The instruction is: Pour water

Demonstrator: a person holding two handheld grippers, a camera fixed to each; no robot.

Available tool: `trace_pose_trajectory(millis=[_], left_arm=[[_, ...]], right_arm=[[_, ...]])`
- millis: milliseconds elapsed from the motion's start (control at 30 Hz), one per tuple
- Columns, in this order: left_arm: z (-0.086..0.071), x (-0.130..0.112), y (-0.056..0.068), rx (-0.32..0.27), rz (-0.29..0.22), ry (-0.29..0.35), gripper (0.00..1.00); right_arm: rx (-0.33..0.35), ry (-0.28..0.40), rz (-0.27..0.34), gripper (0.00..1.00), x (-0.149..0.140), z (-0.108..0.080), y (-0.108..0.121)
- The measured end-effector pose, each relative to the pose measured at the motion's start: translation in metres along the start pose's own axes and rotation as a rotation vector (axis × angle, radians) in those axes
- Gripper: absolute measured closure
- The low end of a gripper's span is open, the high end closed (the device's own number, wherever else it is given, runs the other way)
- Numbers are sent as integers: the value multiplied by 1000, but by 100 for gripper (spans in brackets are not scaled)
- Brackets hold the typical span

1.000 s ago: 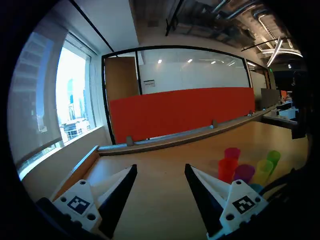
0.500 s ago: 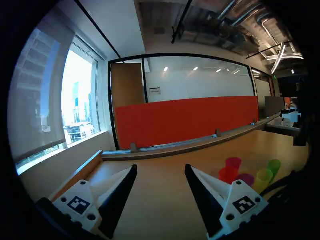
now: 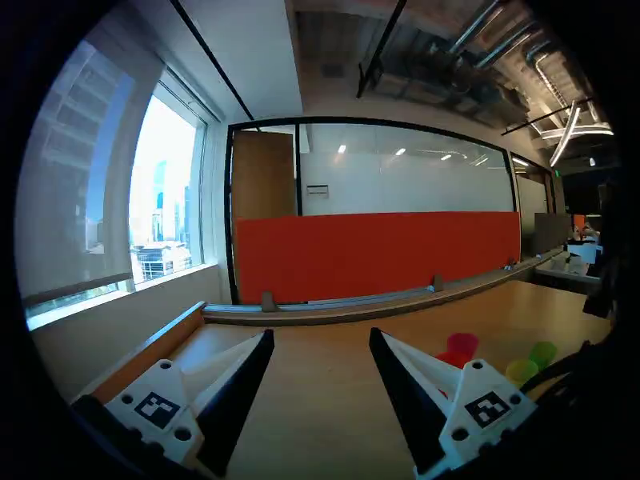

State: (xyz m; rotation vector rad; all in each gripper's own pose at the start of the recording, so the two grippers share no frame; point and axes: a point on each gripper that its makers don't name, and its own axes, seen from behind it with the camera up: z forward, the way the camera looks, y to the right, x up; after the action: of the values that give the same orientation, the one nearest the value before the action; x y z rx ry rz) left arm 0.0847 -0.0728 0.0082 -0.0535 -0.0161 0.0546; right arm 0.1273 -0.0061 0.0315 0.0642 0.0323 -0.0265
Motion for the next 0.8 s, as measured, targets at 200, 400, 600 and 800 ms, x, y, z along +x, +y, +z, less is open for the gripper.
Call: trace_pose_trajectory(millis=[200,400,600,800], left_arm=[[1,2,6,-5,-6,13,12],[2,3,14,-16,-3,21,12],[0,3,24,-23,14,30,12],[-3,-3,33,-21,10,31,12]], right_arm=[[-23,-1,5,3,-4,-4,5],[-35,7,-3,3,-4,-9,6],[-60,10,-1,3,-5,-14,10],[-77,14,19,3,-11,-18,15]])
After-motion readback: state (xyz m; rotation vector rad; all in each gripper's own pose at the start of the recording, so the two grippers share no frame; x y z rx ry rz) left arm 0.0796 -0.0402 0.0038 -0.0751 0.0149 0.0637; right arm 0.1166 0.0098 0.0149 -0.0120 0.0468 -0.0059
